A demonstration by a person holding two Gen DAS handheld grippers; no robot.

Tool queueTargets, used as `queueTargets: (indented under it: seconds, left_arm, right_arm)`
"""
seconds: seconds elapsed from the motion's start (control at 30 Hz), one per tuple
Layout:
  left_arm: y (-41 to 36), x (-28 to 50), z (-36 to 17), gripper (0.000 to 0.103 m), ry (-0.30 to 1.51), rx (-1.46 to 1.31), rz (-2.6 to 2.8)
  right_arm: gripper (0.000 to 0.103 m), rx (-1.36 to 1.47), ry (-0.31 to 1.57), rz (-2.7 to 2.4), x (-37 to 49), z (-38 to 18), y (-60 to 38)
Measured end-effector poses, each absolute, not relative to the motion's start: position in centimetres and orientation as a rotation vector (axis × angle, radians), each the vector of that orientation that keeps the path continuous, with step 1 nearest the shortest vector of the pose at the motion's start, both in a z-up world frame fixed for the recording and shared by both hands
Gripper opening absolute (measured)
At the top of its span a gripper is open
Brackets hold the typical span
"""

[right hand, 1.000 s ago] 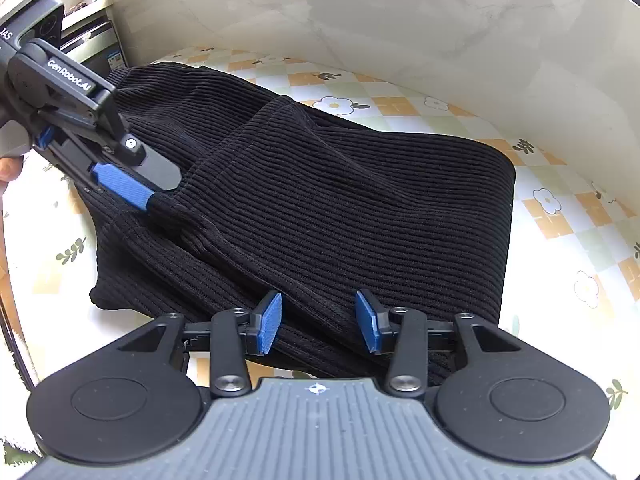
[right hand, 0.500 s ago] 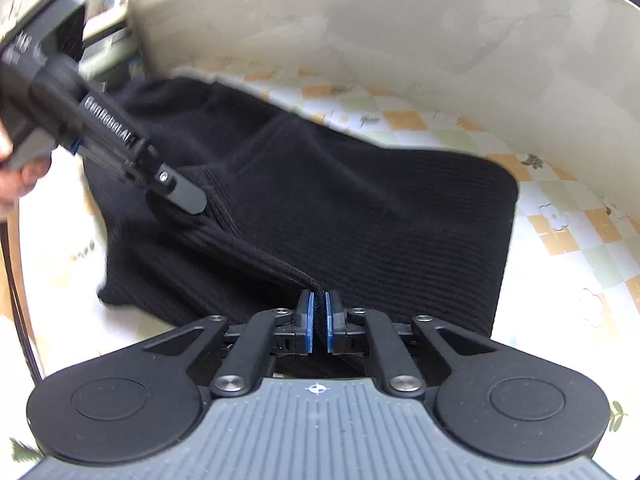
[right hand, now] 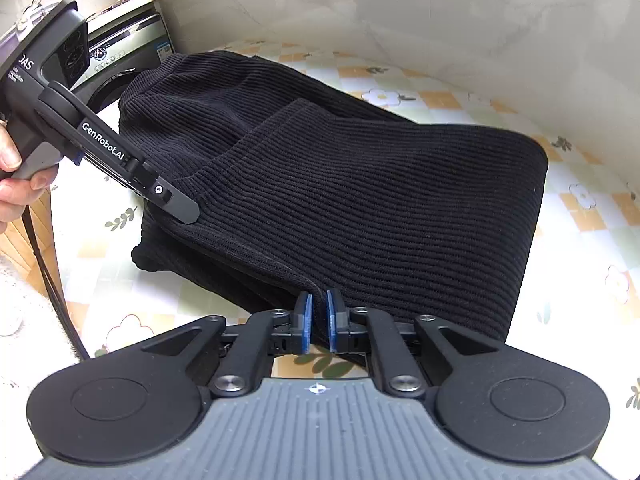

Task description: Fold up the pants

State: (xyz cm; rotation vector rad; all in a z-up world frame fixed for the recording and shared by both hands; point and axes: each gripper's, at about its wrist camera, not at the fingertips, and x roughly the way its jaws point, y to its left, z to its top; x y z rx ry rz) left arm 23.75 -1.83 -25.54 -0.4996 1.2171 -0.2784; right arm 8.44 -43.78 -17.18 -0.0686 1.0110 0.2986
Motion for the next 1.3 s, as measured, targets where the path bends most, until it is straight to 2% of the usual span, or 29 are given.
queueTargets:
  seconds: [0.03, 0.07, 0.1, 0.17, 0.27, 0.3, 0.4, 0.43, 0.47, 0.5, 0.53, 0.57, 0.63, 0.8, 0.97, 1.3]
  left_arm:
    - [-2.0, 23.7, -25.5, 0.006, 1.221, -0.496, -0.284]
    - [-1.9, 23.8, -25.5, 0.006, 1.223, -0.495, -0.288]
    - [-1.7, 23.9, -25.5, 0.007, 1.225, -0.497, -0.292]
    - [-1.3, 24.0, -25.6, 0.008, 1.229, -0.514, -0.292]
    - [-1.1, 23.6, -26.2, 0.008, 1.237, -0.534, -0.297]
    - [-1.4, 23.6, -26.4, 0.008, 1.241, -0.533, -0.301]
    - [-0.1, 23.4, -26.3, 0.009, 1.257, -0.534, -0.324]
    - [0.1, 23.5, -26.2, 0.014, 1.261, -0.534, -0.330]
    - [0.3, 23.7, -25.9, 0.026, 1.258, -0.531, -0.331]
    - [0.8, 23.9, -25.4, 0.033, 1.248, -0.535, -0.341]
    - [1.0, 24.2, -25.0, 0.046, 1.236, -0.537, -0.350]
    - [1.3, 24.5, -24.6, 0.055, 1.220, -0.530, -0.351]
    - [1.7, 25.4, -23.9, 0.060, 1.187, -0.490, -0.322]
    - [3.5, 28.9, -24.4, 0.058, 1.139, -0.560, -0.255]
    - [4.3, 32.7, -26.5, 0.045, 1.133, -0.609, -0.200]
    - [3.5, 35.5, -27.4, 0.047, 1.106, -0.542, -0.138]
  right_arm:
    - [0.011, -0.060, 1.017, 0.299, 8.6, -16.8, -43.9]
    - [0.018, -0.039, 1.015, 0.297, 8.7, -16.3, -44.0]
    - [0.029, -0.009, 1.001, 0.298, 8.8, -15.8, -44.2]
    - [0.043, 0.066, 0.950, 0.286, 9.0, -15.0, -44.8]
    - [0.046, 0.150, 0.897, 0.261, 10.0, -15.0, -44.8]
    - [0.049, 0.150, 0.891, 0.231, 10.4, -15.3, -44.5]
    - [0.049, 0.084, 0.926, 0.149, 11.6, -16.9, -43.1]
    - [0.049, 0.058, 0.950, 0.126, 11.9, -17.5, -42.7]
    - [0.049, 0.040, 0.970, 0.112, 12.1, -18.0, -42.4]
    - [0.049, 0.026, 0.979, 0.101, 12.1, -18.4, -42.1]
    - [0.050, 0.012, 0.980, 0.088, 11.9, -18.6, -41.7]
    - [0.050, 0.003, 0.975, 0.070, 11.7, -18.8, -41.4]
    - [0.050, -0.001, 0.964, 0.026, 11.2, -19.2, -40.9]
    - [0.051, 0.011, 0.922, -0.080, 10.3, -19.8, -39.8]
    - [0.051, 0.025, 0.913, -0.101, 10.3, -20.1, -39.7]
    - [0.051, 0.051, 0.887, -0.117, 10.0, -20.1, -40.0]
